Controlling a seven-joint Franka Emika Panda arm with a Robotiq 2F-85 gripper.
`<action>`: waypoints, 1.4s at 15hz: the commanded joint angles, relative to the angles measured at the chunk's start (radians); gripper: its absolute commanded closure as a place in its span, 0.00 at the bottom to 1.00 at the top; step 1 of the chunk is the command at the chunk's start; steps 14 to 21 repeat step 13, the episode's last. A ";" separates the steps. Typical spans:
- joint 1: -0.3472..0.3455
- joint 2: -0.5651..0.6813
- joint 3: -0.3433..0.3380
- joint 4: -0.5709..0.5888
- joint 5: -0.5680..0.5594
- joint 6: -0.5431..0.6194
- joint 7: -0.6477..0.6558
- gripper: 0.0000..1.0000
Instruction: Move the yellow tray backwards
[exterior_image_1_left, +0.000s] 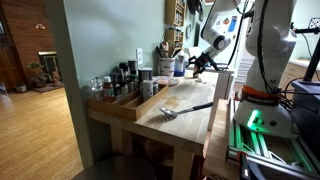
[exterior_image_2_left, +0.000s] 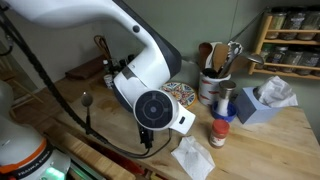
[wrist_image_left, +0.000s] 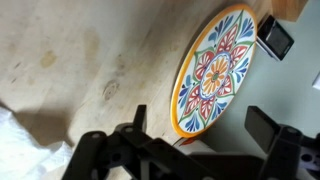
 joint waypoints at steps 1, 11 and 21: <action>-0.013 -0.254 -0.009 -0.171 -0.215 0.101 -0.069 0.00; -0.023 -0.587 0.049 -0.374 -0.467 0.242 -0.125 0.00; -0.061 -0.614 0.089 -0.387 -0.454 0.238 -0.141 0.00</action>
